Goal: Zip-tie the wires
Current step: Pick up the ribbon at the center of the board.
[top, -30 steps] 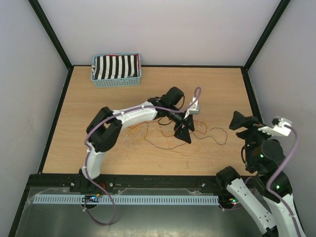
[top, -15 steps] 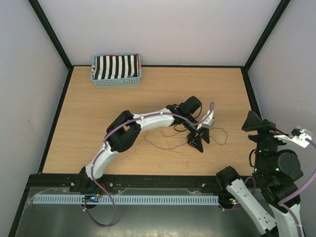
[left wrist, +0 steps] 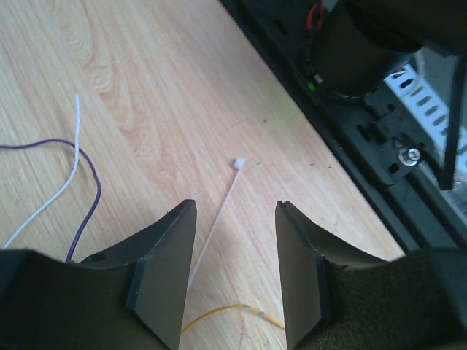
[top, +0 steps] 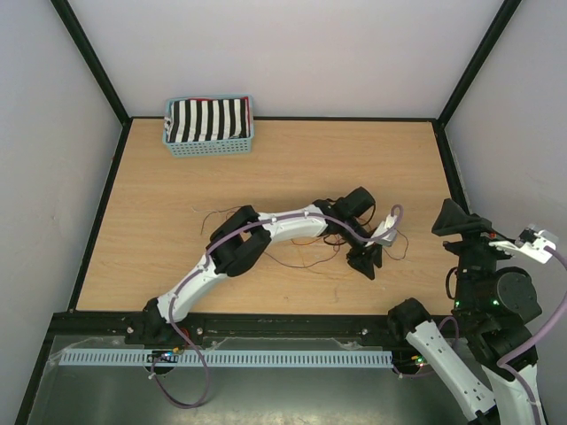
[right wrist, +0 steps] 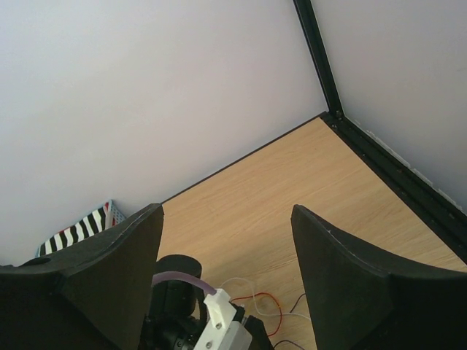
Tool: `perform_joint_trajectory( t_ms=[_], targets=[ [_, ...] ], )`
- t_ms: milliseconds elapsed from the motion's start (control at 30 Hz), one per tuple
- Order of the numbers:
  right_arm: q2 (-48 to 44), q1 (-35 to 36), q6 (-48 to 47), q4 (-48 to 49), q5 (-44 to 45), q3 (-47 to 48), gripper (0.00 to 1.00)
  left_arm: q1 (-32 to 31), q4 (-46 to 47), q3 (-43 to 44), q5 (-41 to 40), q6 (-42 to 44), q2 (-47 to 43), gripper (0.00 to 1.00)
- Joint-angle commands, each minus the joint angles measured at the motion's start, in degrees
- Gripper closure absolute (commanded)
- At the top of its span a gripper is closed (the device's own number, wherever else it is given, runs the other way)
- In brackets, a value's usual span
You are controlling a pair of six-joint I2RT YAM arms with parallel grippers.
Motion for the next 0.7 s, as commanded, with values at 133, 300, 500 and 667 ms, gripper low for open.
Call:
perform_joint_trajectory(
  t_ms=[133, 300, 500, 667],
  targets=[
    [-0.93, -0.19, -0.50, 1.29, -0.49, -0.92, 0.19, -2.00, -1.40, 1.98, -6.66, 6.06, 2.48, 0.50],
    [-0.89, -0.16, -0.58, 1.29, -0.43, -0.92, 0.19, -3.19, -1.41, 2.15, -8.31, 8.03, 3.04, 0.49],
    [-0.96, -0.14, -0.75, 1.29, -0.32, -0.85, 0.19, -4.54, -1.40, 2.42, -9.28, 9.38, 3.51, 0.49],
    [-1.04, -0.13, -0.75, 1.31, -0.25, -0.80, 0.19, -5.37, -1.37, 2.71, -9.22, 9.67, 4.11, 0.49]
  ],
)
